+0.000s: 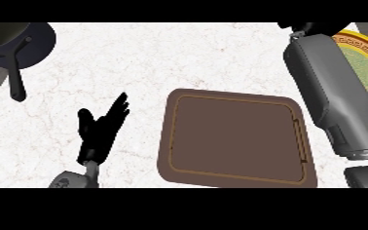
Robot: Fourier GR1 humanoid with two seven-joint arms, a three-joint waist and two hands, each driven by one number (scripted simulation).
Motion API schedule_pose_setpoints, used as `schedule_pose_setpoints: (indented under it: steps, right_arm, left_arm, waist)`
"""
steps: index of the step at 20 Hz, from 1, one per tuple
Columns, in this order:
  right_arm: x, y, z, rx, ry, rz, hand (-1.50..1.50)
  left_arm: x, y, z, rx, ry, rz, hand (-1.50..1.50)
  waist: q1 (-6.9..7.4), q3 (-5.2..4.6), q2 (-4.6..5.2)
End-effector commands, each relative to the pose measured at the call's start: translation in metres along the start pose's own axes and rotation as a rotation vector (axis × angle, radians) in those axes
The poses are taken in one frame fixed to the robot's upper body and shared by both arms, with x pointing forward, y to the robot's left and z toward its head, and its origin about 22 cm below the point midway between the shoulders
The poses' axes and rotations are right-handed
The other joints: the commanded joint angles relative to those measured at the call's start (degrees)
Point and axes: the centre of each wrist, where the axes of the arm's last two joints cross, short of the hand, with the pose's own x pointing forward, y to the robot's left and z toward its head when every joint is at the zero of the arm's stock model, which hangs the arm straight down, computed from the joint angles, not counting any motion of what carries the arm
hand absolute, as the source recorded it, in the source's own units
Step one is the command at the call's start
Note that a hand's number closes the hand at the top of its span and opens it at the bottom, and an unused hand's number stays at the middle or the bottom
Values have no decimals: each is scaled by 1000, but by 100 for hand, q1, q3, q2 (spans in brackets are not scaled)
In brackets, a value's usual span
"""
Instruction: Pick the lemon from the tray and place it in the plate
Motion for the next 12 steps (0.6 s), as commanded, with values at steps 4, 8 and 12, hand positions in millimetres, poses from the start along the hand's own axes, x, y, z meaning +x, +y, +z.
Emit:
schedule_pose_setpoints:
  steps: [4, 8, 12]
  right_arm:
    - [-47, 21, -12, -183, 244, -165, 150]
    - [-87, 26, -39, -277, 267, -106, 150]
    - [-127, 27, -60, -356, 290, -88, 150]
  left_arm:
    - [-4, 6, 2, 34, 19, 18, 0]
    - [-1, 3, 3, 34, 9, 17, 0]
    - [6, 12, 3, 32, 10, 31, 0]
  waist:
    - [-192, -4, -74]
    - [-193, 2, -51]
    - [-261, 4, -81]
